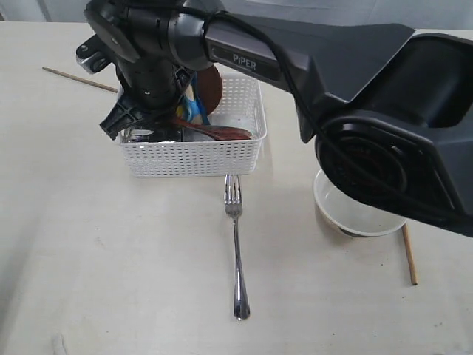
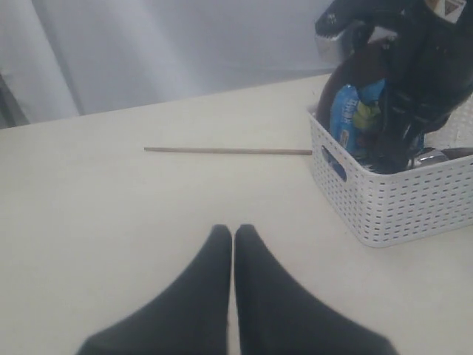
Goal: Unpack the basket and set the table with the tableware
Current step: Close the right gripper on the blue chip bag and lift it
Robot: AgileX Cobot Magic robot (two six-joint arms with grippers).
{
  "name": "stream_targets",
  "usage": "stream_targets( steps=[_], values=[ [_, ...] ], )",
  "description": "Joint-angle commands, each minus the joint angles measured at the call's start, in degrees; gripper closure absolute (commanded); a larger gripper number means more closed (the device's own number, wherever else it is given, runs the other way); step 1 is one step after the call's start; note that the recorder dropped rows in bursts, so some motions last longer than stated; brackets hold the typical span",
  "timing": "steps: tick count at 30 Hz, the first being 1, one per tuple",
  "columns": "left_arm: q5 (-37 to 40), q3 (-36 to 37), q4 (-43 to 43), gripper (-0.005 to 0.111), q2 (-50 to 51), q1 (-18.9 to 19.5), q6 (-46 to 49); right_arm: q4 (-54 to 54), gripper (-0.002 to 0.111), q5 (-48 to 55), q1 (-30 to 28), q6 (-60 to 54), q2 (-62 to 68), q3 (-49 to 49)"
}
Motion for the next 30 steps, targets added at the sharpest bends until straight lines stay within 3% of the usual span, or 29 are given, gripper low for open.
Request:
stream_targets(
  steps=[1, 9, 11, 14, 15, 20, 30],
  values=[
    [-0.38, 0.17, 0.25, 0.105, -0.16, 0.37, -0.26, -3.13, 0.109, 1.86, -0.21, 0.4, 0.55, 0.6],
    [-0.38, 0.17, 0.25, 0.105, -0.16, 0.37, -0.26, -5.56, 0.108, 3.63, -0.21, -1.61, -5.19, 0.6],
    [-0.38, 0.17, 0.25, 0.105, -0.16, 0.37, -0.26, 0.81, 0.097, 3.79, -0.21, -9.08, -6.7, 0.6],
    [-0.38, 0.17, 0.25, 0.105, -0.16, 0.37, -0.26, 6.33, 0.052, 2.81, -0.21, -13.16, -7.67, 0.6],
    [-0.38, 0.17, 0.25, 0.105, -0.16, 0.37, -0.26, 5.28, 0.049, 2.57, -0.21, -13.05, -7.67, 0.6],
    [-0.38, 0.17, 0.25, 0.105, -0.16, 0.37, -0.26, -6.96, 0.053, 3.22, -0.21, -10.44, -8.57, 0.6],
    [-0.38, 0.17, 0.25, 0.105, -0.16, 0.37, -0.26, -7.55, 0.053, 4.08, -0.87, -14.35, -5.11, 0.6]
  ],
)
